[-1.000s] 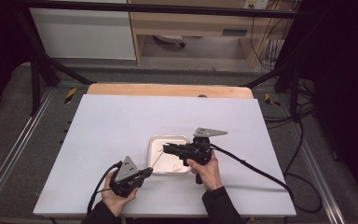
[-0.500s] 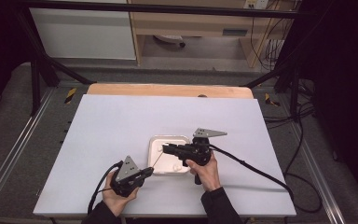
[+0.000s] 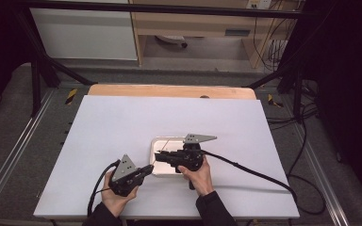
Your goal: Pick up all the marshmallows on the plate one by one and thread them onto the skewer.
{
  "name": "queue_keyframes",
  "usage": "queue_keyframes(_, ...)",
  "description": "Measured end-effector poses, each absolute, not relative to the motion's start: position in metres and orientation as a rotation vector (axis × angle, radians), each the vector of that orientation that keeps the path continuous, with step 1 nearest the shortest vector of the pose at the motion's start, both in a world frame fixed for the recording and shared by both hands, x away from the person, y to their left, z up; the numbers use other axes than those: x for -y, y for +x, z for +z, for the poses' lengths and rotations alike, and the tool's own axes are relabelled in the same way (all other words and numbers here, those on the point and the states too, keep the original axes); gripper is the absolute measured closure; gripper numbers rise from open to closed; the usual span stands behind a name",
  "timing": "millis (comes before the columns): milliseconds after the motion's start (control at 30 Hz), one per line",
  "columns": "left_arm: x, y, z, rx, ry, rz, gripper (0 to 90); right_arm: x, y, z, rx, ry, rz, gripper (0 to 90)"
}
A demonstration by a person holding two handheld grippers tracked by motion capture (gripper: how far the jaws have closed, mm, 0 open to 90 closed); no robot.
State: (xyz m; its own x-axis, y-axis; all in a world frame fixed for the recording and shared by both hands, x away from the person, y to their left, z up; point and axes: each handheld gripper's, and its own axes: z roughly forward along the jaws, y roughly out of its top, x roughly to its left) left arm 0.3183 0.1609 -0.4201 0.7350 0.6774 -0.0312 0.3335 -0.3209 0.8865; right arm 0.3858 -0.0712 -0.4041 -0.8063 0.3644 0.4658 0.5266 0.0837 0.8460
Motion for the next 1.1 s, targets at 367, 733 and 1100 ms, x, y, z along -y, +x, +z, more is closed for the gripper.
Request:
queue_keyframes(367,-0.159,0.322,-0.423,-0.782,1.934,0.420,89.2,0.066,0.387,-0.416,2.241,-0.936,-1.735,78.0)
queue_keyframes(733,-0.169,0.326,-0.423,-0.819,1.900,0.401,89.2,0.073,0.385,-0.408,2.390,-0.972,-1.724,35.7)
queue_keyframes(1100,-0.181,0.326,-0.422,-0.833,1.900,0.397,89.2,0.086,0.391,-0.412,2.607,-1.000,-1.609,6.5)
